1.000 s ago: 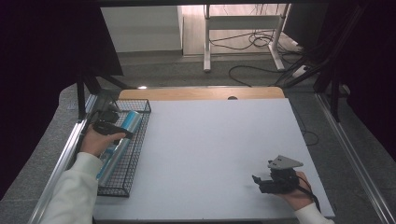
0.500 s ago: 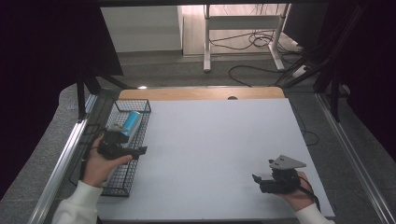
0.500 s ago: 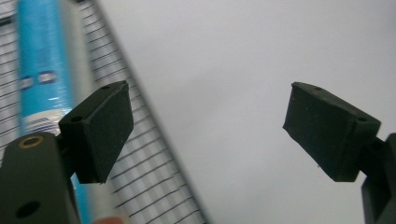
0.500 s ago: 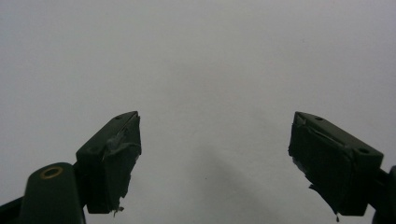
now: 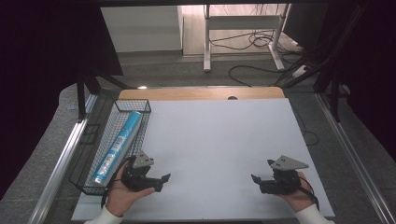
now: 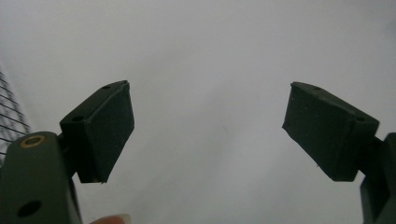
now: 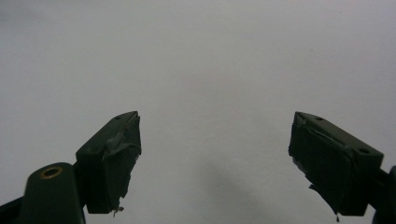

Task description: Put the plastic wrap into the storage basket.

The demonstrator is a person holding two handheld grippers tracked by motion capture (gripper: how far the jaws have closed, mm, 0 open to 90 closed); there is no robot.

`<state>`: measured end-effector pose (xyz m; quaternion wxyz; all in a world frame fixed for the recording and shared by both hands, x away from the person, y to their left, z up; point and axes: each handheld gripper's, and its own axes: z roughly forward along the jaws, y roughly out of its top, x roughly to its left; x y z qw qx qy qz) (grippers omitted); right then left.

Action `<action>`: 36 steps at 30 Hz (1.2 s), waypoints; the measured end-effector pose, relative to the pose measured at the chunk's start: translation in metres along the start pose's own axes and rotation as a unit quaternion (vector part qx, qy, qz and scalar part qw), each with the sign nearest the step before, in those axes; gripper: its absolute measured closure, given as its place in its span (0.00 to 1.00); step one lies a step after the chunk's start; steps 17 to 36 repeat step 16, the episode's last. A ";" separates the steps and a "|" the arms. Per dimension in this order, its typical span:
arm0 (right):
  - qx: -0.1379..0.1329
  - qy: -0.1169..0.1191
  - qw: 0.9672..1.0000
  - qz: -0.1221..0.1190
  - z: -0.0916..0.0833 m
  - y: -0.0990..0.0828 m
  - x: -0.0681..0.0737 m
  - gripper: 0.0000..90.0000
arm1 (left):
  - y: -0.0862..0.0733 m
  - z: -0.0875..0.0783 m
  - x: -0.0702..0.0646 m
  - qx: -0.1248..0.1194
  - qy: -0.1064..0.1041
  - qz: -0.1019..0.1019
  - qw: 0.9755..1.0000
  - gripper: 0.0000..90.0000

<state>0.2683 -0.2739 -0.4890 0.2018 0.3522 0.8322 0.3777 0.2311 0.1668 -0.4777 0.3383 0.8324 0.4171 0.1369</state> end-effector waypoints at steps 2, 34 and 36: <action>-0.002 0.000 1.000 -0.001 -0.001 0.000 0.000 0.19 | -0.003 0.003 -0.001 0.004 0.004 0.001 1.000 0.18; -0.011 -0.003 1.000 -0.005 -0.003 -0.002 0.001 0.19 | -0.002 0.004 0.007 -0.003 0.009 -0.010 1.000 0.18; -0.011 -0.003 1.000 -0.005 -0.003 -0.002 0.001 0.19 | -0.002 0.004 0.007 -0.003 0.009 -0.010 1.000 0.18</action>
